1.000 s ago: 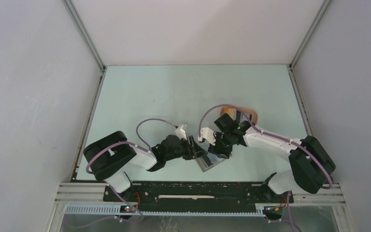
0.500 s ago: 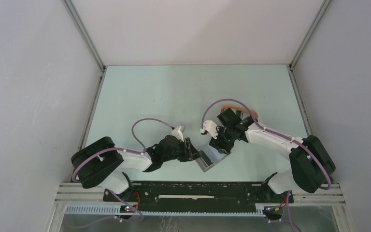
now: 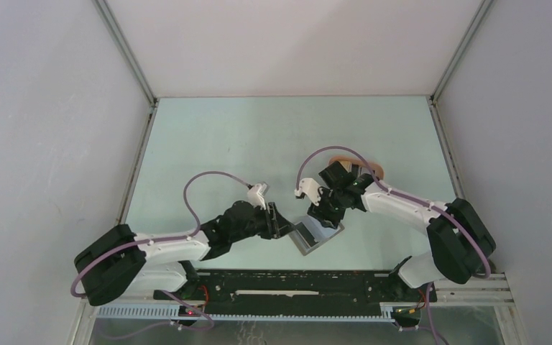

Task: Put the credit cards into the card holder
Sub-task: Turn over the card slot in the card holder.

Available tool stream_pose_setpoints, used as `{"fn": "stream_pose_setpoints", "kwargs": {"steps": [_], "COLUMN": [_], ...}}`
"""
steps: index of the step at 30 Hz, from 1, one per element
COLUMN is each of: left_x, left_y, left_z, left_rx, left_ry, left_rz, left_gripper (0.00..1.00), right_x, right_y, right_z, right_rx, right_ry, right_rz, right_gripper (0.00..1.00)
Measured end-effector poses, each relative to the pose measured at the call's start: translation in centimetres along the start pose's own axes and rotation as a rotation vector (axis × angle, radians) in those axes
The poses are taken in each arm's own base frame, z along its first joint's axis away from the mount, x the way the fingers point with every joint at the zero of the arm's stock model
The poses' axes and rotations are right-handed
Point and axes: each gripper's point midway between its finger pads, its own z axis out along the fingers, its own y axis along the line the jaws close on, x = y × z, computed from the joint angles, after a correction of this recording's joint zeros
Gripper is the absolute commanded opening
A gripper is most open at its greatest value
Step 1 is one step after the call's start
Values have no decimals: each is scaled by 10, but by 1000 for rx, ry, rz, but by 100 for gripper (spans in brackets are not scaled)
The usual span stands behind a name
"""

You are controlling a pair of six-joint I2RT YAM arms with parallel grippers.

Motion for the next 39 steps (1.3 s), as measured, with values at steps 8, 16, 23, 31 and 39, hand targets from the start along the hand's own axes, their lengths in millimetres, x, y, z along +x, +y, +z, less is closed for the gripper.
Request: {"fn": "stream_pose_setpoints", "kwargs": {"steps": [8,16,23,31,39], "left_x": [6,29,46,46,35], "left_y": [6,27,39,30,30], "left_z": [-5,2,10,29,39], "left_rx": [-2,-44,-75,-19,25], "left_ry": [4,62,113,118,85], "left_rz": [-4,-68,-104,-151,-190], "left_gripper": [34,29,29,29,30], "right_x": [-11,-16,-26,-22,-29], "right_y": [0,7,31,51,54], "right_z": [-12,-13,-2,24,28], "right_rx": [23,6,-95,-240,-294], "right_ry": [-51,-65,-66,10,32], "right_rz": [-20,-46,-69,-2,67], "right_gripper": [58,28,11,8,13]}}
